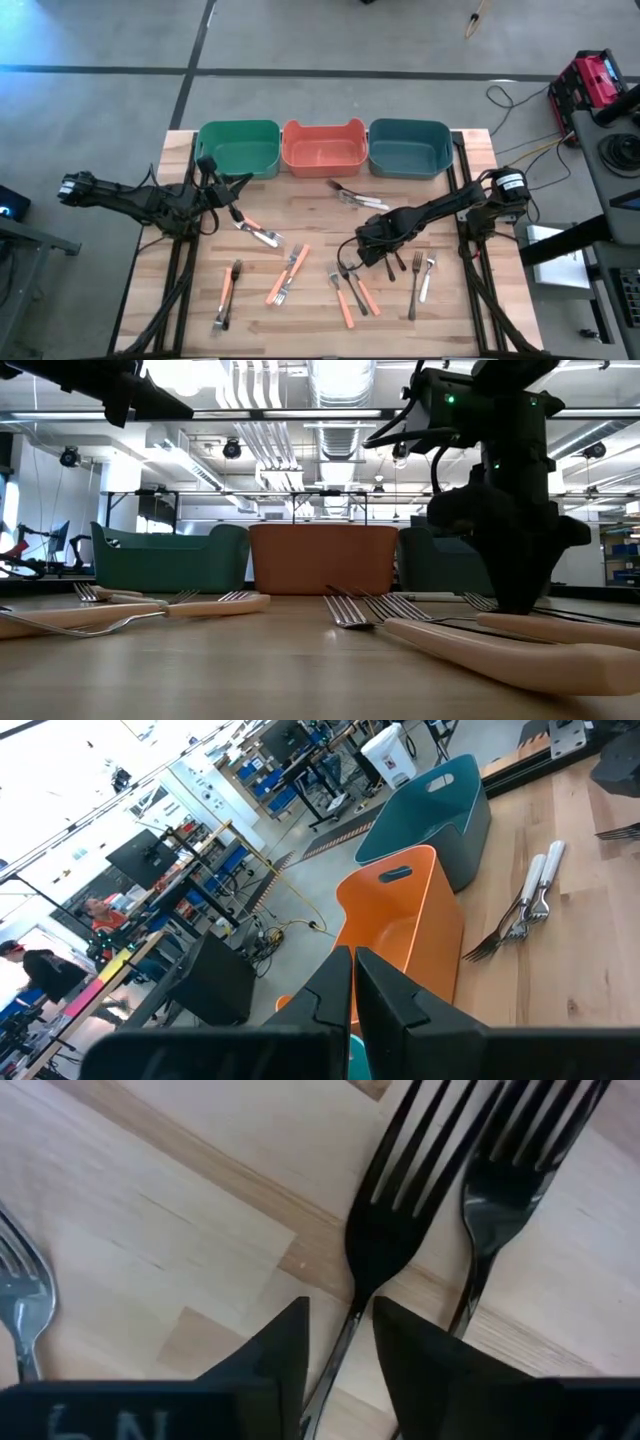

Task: Sort silverware by color (type)
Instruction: Put the black fork into the orange bin

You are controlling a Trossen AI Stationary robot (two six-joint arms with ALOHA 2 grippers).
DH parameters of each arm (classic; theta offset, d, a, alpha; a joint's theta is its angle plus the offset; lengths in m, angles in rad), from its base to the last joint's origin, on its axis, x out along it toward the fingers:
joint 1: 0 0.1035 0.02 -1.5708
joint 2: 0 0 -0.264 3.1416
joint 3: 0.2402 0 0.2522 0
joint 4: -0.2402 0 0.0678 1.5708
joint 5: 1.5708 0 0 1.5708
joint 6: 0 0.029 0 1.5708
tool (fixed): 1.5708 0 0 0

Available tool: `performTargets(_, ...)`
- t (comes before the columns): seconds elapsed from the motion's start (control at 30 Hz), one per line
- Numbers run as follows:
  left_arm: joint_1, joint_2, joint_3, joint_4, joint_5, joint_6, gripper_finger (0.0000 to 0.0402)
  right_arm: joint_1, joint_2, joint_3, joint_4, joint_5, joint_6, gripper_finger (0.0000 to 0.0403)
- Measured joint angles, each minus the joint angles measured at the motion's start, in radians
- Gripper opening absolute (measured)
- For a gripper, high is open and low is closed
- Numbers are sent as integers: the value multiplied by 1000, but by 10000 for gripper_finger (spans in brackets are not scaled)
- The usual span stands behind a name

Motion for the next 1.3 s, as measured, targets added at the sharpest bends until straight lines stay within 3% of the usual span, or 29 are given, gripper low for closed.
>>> performTargets(0.27,0,0,0,0,0,0,0,0,10,-1,-6,3,4,17)
performTargets(0.53,0,0,0,0,0,0,0,0,11,6,-7,1,10,11)
performTargets(0.77,0,2,0,9,0,0,0,-4,-5,116,-60,-49,-65,10)
performTargets(1.03,0,4,0,17,0,0,0,-59,-6,331,-39,-53,-300,9)
performTargets(1.3,0,5,0,18,0,0,0,-205,33,599,-28,-6,-646,9)
